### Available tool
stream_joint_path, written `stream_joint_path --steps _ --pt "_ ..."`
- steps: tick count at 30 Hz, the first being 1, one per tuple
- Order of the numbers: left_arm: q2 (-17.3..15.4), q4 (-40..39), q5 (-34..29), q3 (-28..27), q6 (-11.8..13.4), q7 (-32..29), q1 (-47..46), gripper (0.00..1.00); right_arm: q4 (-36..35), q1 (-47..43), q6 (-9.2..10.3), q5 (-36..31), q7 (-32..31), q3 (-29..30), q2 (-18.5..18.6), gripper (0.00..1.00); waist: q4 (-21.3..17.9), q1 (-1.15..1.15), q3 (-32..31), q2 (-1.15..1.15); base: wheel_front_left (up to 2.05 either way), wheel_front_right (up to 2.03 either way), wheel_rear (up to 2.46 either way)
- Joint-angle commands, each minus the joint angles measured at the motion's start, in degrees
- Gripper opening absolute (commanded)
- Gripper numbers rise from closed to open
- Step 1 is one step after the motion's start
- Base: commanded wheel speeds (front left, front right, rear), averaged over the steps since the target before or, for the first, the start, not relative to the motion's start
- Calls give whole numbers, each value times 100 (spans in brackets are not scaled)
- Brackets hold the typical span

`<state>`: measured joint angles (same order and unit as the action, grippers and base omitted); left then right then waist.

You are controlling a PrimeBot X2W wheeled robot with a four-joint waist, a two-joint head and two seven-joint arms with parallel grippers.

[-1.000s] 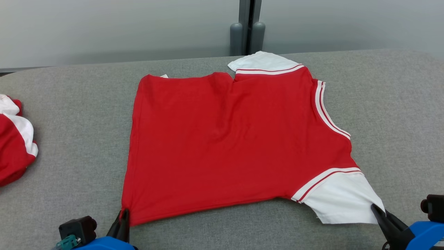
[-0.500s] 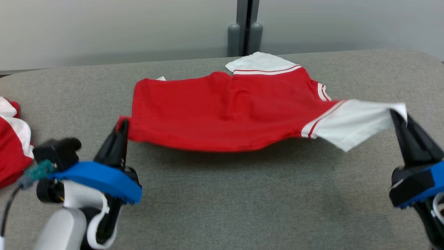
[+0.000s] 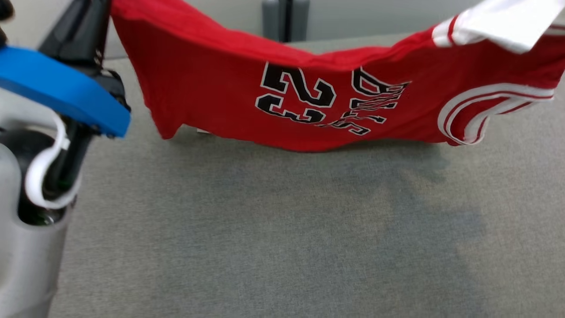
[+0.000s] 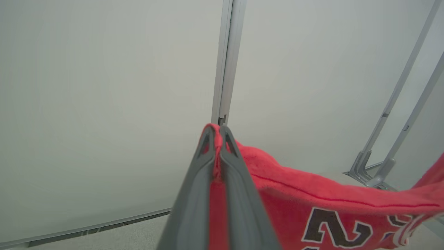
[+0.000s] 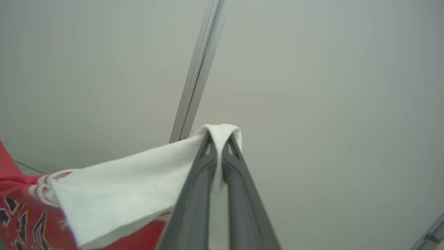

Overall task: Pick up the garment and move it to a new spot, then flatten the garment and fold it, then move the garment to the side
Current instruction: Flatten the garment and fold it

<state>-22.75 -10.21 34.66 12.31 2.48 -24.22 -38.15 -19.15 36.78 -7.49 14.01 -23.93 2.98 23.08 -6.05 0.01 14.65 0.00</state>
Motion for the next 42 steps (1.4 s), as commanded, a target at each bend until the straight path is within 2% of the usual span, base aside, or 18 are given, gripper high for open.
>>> stream_joint_path --steps 1,7,13,14,20,25,29,35,42 --pt "-88 -21 -44 32 -13 -128 -213 0 139 299 -1 87 15 -50 110 0 20 -1 207 0 0 0 0" --pt "-267 475 -231 50 -64 -403 -1138 0 1217 1529 -1 139 531 -453 337 0 -89 -1 1136 0 0 0 0" --pt "-363 1471 -736 112 -180 23 -2329 0 2694 3026 -1 -130 1646 -836 94 0 -190 -1 1795 0 0 0 0" --pt "-363 1471 -736 112 -180 23 -2329 0 2694 3026 -1 -130 1646 -836 94 0 -190 -1 1795 0 0 0 0" --pt "-234 2292 -1099 81 -223 964 -3405 0 3650 4350 0 -390 2801 -570 -242 0 -160 -1 2000 0 0 0 0" --pt "-220 2661 -1431 233 -312 1662 -3972 0 4012 4966 1 -698 3393 -319 -258 0 -104 -1 1981 0 0 0 0" --pt "-230 2819 -1520 273 -378 2011 -4010 0 4128 4864 1 -773 3535 -376 -171 0 -99 -1 2073 0 0 0 0" --pt "-272 3154 -1584 437 -451 2454 -3463 0 4303 3896 1 -703 3584 -597 -148 0 -161 -1 2177 0 0 0 0" --pt "-33 3498 -1391 506 -235 2863 -2177 0 4212 2292 0 -429 3419 -771 -226 0 -164 -1 2008 0 0 0 0"
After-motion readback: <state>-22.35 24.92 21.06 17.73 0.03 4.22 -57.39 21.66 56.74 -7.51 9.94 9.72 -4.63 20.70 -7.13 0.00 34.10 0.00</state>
